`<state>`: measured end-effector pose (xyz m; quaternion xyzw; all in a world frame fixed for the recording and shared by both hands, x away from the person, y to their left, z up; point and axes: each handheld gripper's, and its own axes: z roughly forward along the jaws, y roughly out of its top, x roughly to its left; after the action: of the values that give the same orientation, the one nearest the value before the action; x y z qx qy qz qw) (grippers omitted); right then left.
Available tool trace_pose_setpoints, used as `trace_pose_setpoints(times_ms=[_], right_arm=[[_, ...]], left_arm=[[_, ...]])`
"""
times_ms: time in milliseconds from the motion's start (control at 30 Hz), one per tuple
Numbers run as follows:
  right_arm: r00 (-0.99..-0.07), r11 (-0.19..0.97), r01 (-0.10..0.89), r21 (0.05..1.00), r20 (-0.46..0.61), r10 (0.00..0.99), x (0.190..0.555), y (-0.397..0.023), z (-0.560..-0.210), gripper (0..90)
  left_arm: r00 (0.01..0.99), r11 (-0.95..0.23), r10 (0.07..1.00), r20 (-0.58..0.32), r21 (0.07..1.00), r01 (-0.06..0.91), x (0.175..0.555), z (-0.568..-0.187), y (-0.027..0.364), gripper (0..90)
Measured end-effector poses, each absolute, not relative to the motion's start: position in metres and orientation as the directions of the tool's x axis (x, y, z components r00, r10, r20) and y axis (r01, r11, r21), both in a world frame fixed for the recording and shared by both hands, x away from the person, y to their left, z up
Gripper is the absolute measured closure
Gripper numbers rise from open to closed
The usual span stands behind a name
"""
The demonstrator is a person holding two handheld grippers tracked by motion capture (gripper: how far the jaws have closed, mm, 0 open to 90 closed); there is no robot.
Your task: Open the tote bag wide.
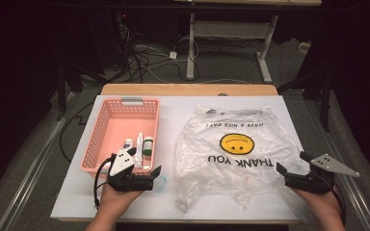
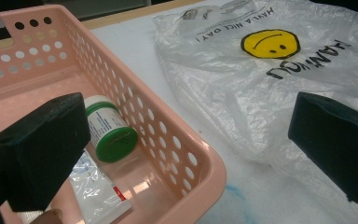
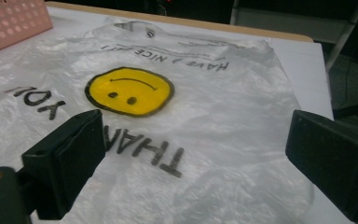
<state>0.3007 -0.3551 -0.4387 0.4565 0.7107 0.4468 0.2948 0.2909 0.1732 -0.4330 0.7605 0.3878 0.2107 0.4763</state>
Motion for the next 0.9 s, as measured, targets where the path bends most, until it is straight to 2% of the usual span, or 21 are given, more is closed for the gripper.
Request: trace_pose_setpoints(times_ms=[233, 433, 600, 767, 800, 900], right_arm=[[-0.362, 0.167, 0.432, 0.886, 0.001, 0.932, 0.304, -0.374, -0.444, 9.6], [-0.322, 0.170, 0.483, 0.859, -0.007, 0.947, 0.305, -0.387, -0.449, 16.7], [-0.308, 0.151, 0.533, 0.832, 0.025, 0.951, 0.305, -0.400, -0.455, 29.6], [-0.281, 0.126, 0.580, 0.805, 0.053, 0.958, 0.306, -0.406, -0.460, 35.3], [-0.281, 0.126, 0.597, 0.793, 0.059, 0.958, 0.308, -0.409, -0.463, 39.6], [-0.278, 0.126, 0.624, 0.771, 0.069, 0.958, 0.309, -0.410, -0.467, 45.1]], left_arm=[[0.616, -0.250, 0.786, -0.051, 0.885, 0.392, 0.291, -0.433, 0.173, 0.0], [0.618, -0.251, 0.784, -0.051, 0.885, 0.392, 0.291, -0.433, 0.173, 0.0], [0.621, -0.254, 0.783, -0.050, 0.884, 0.392, 0.291, -0.434, 0.173, 0.0], [0.621, -0.255, 0.783, -0.049, 0.885, 0.391, 0.291, -0.434, 0.173, 0.0], [0.621, -0.255, 0.782, -0.050, 0.884, 0.391, 0.291, -0.434, 0.173, 0.0], [0.621, -0.254, 0.782, -0.051, 0.884, 0.392, 0.291, -0.434, 0.173, 0.0]])
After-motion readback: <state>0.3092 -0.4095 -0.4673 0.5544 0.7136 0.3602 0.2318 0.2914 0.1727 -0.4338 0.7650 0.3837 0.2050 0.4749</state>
